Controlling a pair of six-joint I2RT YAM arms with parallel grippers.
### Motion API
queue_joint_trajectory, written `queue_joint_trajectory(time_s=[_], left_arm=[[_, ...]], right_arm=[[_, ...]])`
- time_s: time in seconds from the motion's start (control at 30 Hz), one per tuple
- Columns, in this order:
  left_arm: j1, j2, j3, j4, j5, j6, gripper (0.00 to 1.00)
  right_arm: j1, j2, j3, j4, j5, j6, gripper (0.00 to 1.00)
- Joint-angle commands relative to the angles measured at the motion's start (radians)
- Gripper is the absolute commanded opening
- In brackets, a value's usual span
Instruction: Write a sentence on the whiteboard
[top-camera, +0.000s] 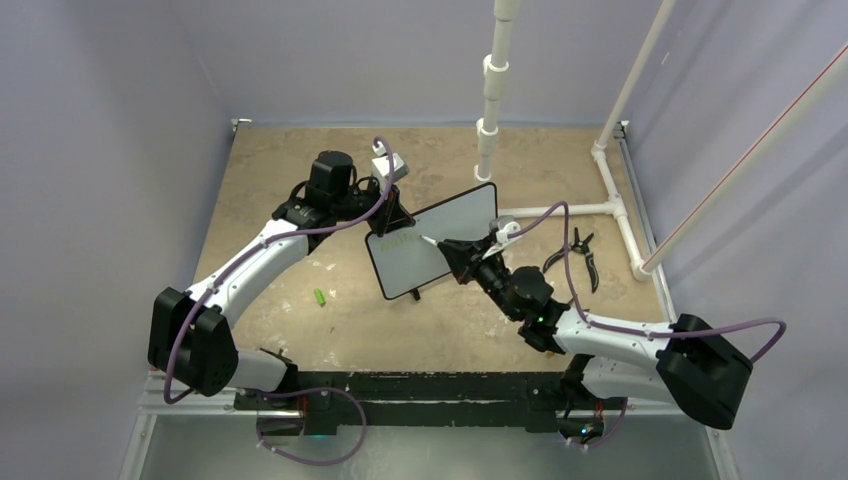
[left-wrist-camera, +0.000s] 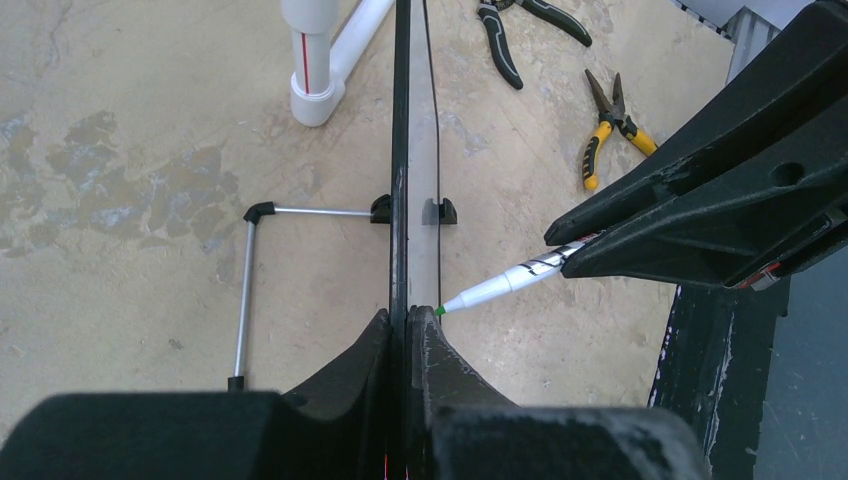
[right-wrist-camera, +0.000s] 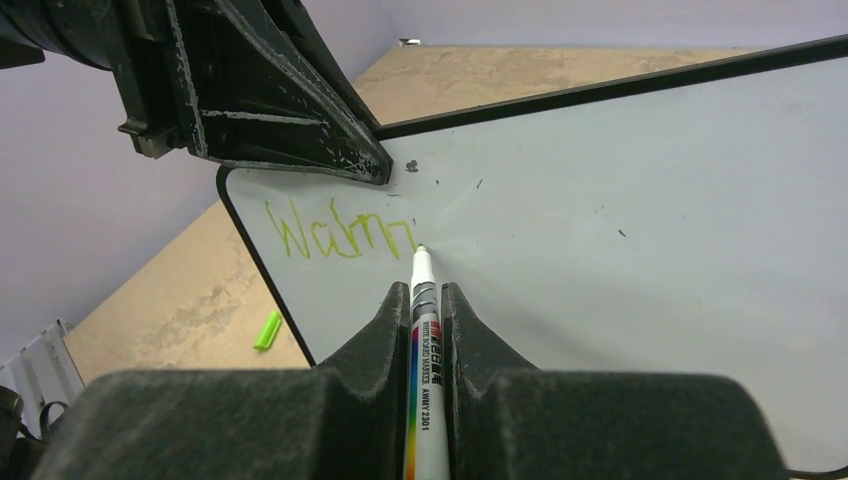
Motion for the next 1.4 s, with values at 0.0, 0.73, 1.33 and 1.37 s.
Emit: queue_joint_trajectory(time_s=[0.0, 0.73, 1.33, 1.37], left_arm=[[-0.002, 0.004, 0.013, 0.01, 0.014, 0.042, 0.0], [-0.002, -0.002, 0.01, 0.007, 0.018, 0.046, 0.0], [-0.002, -0.004, 0.01, 0.008, 0.018, 0.045, 0.0], [-0.002, -0.004, 0.009, 0.008, 0.018, 0.045, 0.0]], right_arm=[[-0.004, 0.008, 0.037, 0.072, -0.009, -0.012, 0.0], [-0.004, 0.047, 0.054, 0.082, 0.071, 0.004, 0.0], [-0.006, -0.021, 0.012, 0.131, 0.056, -0.042, 0.0], [-0.006, -0.023, 0.011, 0.144, 0.046, -0.05, 0.0]])
